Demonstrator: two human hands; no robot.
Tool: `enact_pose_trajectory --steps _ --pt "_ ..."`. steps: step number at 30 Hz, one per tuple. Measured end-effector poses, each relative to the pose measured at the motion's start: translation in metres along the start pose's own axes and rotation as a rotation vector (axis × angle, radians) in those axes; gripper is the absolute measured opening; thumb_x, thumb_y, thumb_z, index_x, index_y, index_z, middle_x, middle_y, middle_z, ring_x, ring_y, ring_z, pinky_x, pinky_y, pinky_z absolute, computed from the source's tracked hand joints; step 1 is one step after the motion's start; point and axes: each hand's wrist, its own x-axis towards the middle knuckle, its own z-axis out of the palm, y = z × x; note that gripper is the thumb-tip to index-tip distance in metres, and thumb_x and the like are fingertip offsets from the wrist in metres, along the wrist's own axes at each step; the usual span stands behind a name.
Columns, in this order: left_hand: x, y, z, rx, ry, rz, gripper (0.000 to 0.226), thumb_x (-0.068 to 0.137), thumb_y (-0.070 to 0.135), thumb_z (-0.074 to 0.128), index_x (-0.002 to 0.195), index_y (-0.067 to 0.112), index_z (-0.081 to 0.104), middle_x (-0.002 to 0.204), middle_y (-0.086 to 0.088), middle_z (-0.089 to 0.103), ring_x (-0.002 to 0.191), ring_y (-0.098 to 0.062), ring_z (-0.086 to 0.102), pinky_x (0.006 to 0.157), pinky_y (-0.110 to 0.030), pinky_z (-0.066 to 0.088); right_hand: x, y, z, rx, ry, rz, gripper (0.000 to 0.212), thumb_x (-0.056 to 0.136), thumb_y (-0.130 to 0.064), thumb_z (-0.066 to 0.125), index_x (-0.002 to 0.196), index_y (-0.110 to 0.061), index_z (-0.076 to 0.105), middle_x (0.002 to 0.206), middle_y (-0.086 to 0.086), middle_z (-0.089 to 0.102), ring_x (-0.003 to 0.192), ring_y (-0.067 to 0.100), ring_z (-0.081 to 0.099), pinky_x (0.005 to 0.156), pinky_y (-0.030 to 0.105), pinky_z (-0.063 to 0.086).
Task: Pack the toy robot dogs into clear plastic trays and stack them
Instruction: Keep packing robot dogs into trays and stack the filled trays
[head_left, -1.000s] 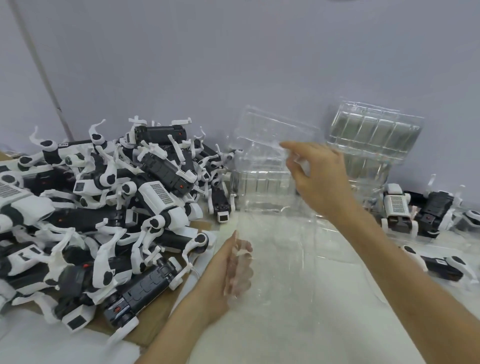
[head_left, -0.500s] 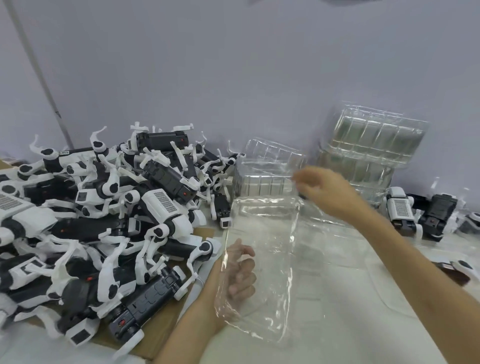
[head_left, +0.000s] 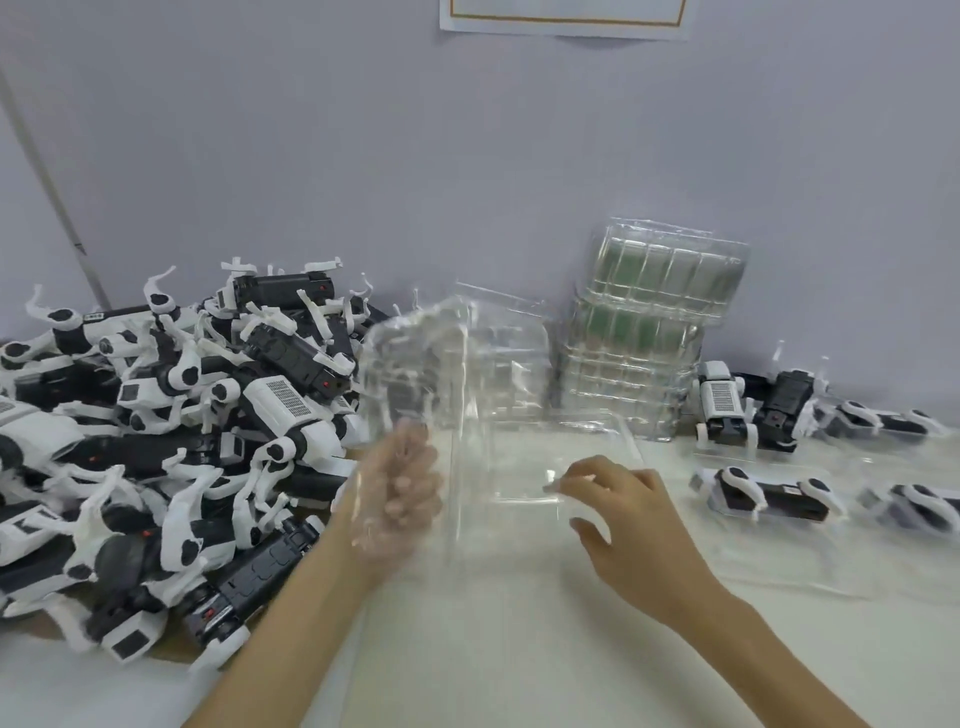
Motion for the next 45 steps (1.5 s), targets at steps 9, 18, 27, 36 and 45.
enact_pose_trajectory --steps 9,18,27,36,45 --pt "-0.003 0.003 0.021 -0.046 0.119 0.165 0.031 0.107 0.017 0.036 0.079 0.016 0.049 0.059 0.005 0.051 0.046 -0.007 0.048 0.046 -0.018 0.045 -0.051 -0.012 -0.017 0.031 0.098 0.048 0.051 0.067 0.005 0.061 0.104 -0.028 0.073 0.097 -0.016 0.064 0.087 0.0 0.055 0.091 0.029 0.037" --pt "0.029 -0.034 0.023 -0.159 0.149 0.038 0.018 0.102 -0.001 0.043 0.092 0.011 0.052 0.082 -0.008 0.076 0.061 -0.016 0.07 0.057 -0.024 0.058 -0.057 -0.011 -0.012 -0.003 0.395 -0.075 0.028 0.063 -0.006 0.042 0.067 -0.016 0.068 0.065 -0.011 0.06 0.056 0.015 0.054 0.069 0.03 0.04" --pt "0.048 -0.035 0.026 1.326 0.134 -0.237 0.033 0.096 0.031 0.06 0.078 0.006 0.071 0.052 0.001 0.065 0.047 -0.013 0.062 0.054 -0.015 0.047 -0.057 -0.004 -0.013 0.021 0.395 -0.046 0.024 0.065 -0.014 0.044 0.07 -0.016 0.068 0.069 -0.011 0.06 0.058 0.013 0.056 0.071 0.031 0.041" --pt "0.012 -0.013 0.01 1.226 0.229 0.24 0.024 0.098 0.017 0.053 0.078 0.015 0.066 0.067 0.004 0.069 0.058 -0.012 0.06 0.055 -0.025 0.047 -0.056 -0.023 -0.001 0.013 0.279 -0.06 0.03 0.074 -0.022 0.05 0.091 -0.021 0.074 0.085 -0.015 0.065 0.073 0.008 0.061 0.08 0.025 0.039" --pt "-0.012 0.022 -0.02 2.476 0.436 0.4 0.032 0.093 0.037 0.055 0.125 0.03 0.053 0.124 0.009 0.057 0.123 -0.018 0.04 0.086 -0.031 0.038 -0.058 -0.029 0.0 0.004 0.179 0.003 0.035 0.079 -0.024 0.051 0.108 -0.025 0.071 0.101 -0.018 0.066 0.092 0.007 0.061 0.094 0.027 0.033"
